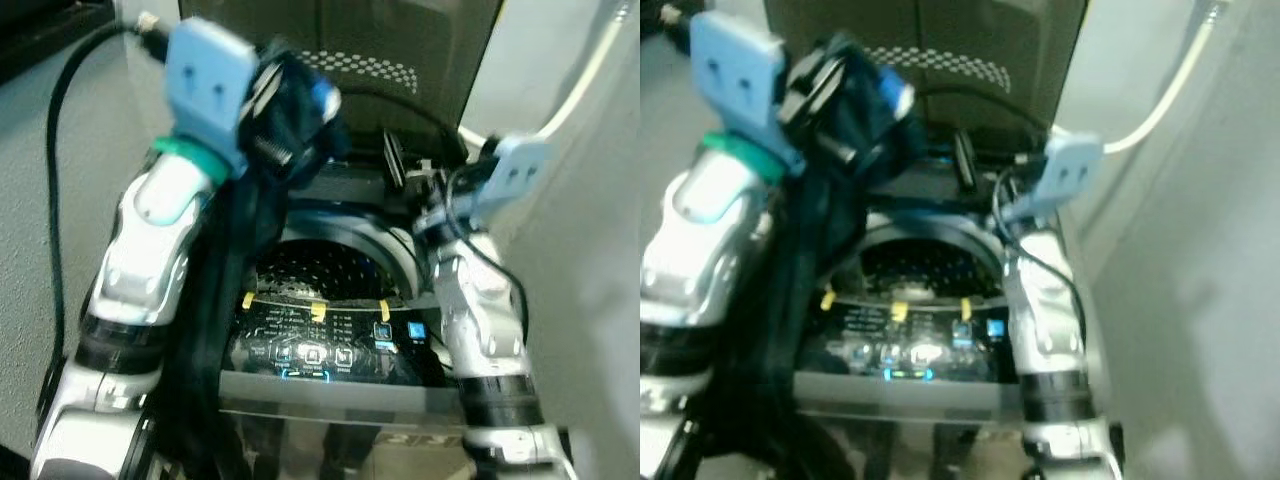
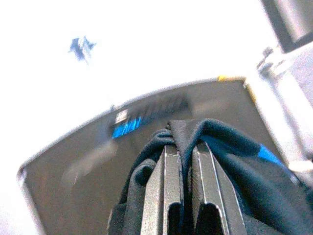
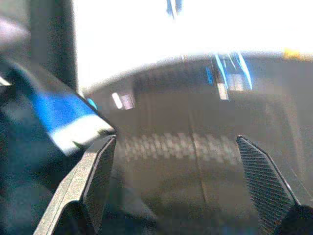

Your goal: Clothes washing

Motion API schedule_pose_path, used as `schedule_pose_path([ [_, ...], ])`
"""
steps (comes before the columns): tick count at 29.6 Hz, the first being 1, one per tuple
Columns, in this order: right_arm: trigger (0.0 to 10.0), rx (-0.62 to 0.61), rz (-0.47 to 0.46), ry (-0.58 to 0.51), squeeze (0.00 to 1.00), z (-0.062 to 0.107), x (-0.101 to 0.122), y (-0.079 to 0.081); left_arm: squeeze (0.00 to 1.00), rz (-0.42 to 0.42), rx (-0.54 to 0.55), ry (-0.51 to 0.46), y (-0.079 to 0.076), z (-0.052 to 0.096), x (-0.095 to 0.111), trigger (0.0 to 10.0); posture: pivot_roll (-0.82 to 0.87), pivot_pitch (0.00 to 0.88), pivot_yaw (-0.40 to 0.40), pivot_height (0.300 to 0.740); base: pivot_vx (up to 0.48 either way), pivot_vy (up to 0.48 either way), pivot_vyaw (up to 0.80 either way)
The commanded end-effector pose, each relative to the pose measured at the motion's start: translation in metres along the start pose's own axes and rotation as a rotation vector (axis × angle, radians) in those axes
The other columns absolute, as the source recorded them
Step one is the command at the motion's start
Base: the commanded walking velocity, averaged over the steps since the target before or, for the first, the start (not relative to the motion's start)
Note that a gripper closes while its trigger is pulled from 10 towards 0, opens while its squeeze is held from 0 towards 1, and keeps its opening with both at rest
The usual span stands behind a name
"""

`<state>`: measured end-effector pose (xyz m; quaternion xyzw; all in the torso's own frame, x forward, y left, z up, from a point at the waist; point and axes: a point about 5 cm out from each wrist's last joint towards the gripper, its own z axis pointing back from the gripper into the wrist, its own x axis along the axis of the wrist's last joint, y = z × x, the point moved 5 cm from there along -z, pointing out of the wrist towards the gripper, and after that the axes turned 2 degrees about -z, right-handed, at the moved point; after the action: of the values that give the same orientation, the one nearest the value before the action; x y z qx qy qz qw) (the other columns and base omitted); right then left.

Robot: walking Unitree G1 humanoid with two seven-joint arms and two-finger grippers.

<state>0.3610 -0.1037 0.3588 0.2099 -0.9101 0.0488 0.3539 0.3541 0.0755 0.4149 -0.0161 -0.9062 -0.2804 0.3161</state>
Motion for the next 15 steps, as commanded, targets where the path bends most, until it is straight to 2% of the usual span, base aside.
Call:
schedule_pose_path([
  [1,10.0,-0.011,0.005,-0.062,0.00,-0.007,0.018,-0.005,0.00,-0.051,-0.022,-0.056,0.002,-0.020,0.006,10.0,0.01,0.035,0.021,0.740,0.000,0.000,0.00],
  [3,10.0,-0.022,0.017,-0.100,0.00,-0.011,0.029,-0.008,0.00,-0.076,-0.020,-0.088,0.005,-0.033,0.011,10.0,0.00,0.036,0.023,0.740,0.000,0.000,0.00],
  [4,10.0,-0.022,0.017,-0.100,0.00,-0.011,0.029,-0.008,0.00,-0.076,-0.020,-0.088,0.005,-0.033,0.011,10.0,0.00,0.036,0.023,0.740,0.000,0.000,0.00],
  [5,10.0,-0.038,0.031,-0.125,0.00,-0.012,0.036,-0.011,0.00,-0.097,-0.005,-0.117,0.008,-0.043,0.019,10.0,0.00,0.036,0.023,0.740,0.000,0.000,0.00],
  [6,10.0,-0.038,0.031,-0.125,0.00,-0.012,0.036,-0.011,0.00,-0.097,-0.005,-0.117,0.008,-0.043,0.019,10.0,0.00,0.036,0.023,0.740,0.000,0.000,0.00],
  [8,10.0,-0.083,0.068,-0.152,0.00,-0.006,0.044,-0.019,0.00,-0.122,-0.078,-0.122,-0.007,-0.062,0.018,10.0,-0.04,0.037,0.038,0.740,0.000,0.000,0.00],
  [9,10.0,-0.083,0.068,-0.152,0.00,-0.006,0.044,-0.019,0.00,-0.122,-0.078,-0.122,-0.007,-0.062,0.018,10.0,-0.04,0.037,0.038,0.740,0.000,0.000,0.00],
  [10,10.0,-0.095,0.082,-0.143,0.00,-0.001,0.043,-0.022,0.00,0.059,-0.201,0.049,-0.026,-0.061,-0.017,10.0,-0.04,0.037,0.038,0.740,0.000,0.000,0.00],
  [11,10.0,-0.099,0.089,-0.128,0.00,0.003,0.040,-0.023,0.00,0.215,-0.328,0.196,-0.049,-0.048,-0.049,10.0,-0.05,0.036,0.040,0.740,0.000,0.000,0.00],
  [12,10.0,-0.100,0.091,-0.114,0.00,0.005,0.037,-0.023,0.00,0.321,-0.429,0.327,-0.068,-0.031,-0.076,10.0,-0.05,0.036,0.040,0.740,0.000,0.000,0.00],
  [13,10.0,-0.101,0.093,-0.097,0.00,0.008,0.033,-0.023,0.00,0.500,-0.489,0.407,-0.080,-0.011,-0.094,10.0,-0.05,0.039,0.038,0.740,0.000,0.000,0.00],
  [14,10.0,-0.101,0.093,-0.097,0.00,0.008,0.033,-0.023,0.00,0.500,-0.489,0.407,-0.080,-0.011,-0.094,10.0,-0.05,0.039,0.038,0.740,0.000,0.000,0.00],
  [15,10.0,-0.100,0.093,-0.083,0.00,0.010,0.030,-0.023,0.00,0.559,-0.502,0.443,-0.083,0.003,-0.106,10.0,-0.04,0.040,0.036,0.740,0.000,0.000,0.00],
])
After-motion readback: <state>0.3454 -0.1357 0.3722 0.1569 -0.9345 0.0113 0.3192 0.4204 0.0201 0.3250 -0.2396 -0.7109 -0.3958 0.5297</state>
